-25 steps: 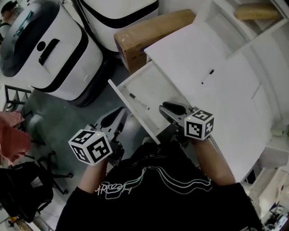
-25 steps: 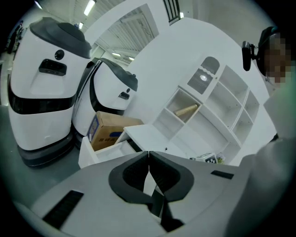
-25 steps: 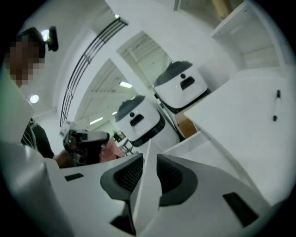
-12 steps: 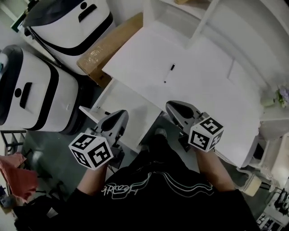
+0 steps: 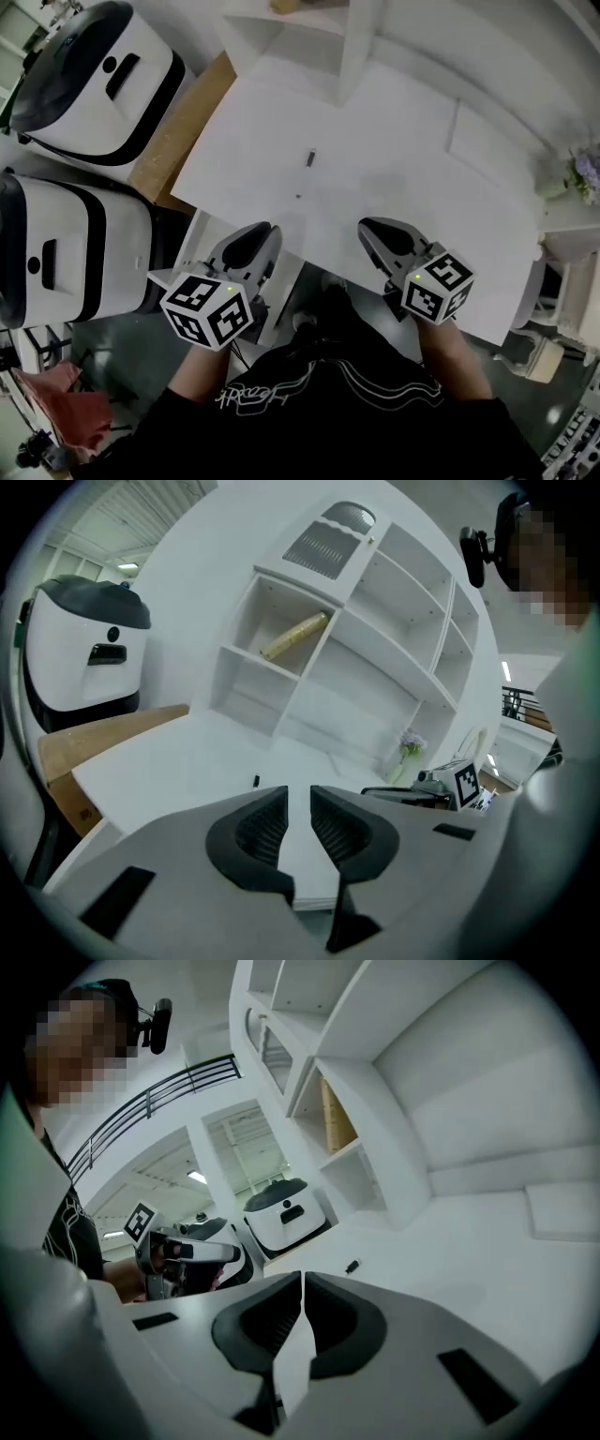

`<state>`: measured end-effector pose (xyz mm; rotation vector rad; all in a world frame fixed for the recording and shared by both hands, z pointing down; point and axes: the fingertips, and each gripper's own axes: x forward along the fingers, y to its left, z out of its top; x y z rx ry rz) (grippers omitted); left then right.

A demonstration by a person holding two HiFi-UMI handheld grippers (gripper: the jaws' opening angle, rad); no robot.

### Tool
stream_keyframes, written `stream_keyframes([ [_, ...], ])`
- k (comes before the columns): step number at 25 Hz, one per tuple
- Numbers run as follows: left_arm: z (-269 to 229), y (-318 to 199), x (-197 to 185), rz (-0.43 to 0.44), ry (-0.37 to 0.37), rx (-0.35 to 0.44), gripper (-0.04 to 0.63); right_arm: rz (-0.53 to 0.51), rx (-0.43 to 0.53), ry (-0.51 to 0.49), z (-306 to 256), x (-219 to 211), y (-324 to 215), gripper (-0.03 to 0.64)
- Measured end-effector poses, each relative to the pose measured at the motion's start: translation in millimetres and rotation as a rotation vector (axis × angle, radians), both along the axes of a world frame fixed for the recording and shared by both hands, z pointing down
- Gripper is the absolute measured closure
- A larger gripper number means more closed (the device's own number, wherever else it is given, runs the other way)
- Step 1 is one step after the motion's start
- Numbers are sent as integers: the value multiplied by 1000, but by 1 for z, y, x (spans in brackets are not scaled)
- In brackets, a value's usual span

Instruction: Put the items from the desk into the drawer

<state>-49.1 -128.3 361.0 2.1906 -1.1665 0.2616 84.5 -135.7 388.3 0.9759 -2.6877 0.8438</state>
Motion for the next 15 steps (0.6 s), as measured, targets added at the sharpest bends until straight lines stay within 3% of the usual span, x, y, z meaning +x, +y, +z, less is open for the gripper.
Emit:
stream_keyframes([
  [7,34,-66,46,88,-191,-13,429,35,-45,-43,16,36,-41,569],
  [15,101,-123,63,86,-346,-113,419,34,-84,-38,38,60,-69,569],
])
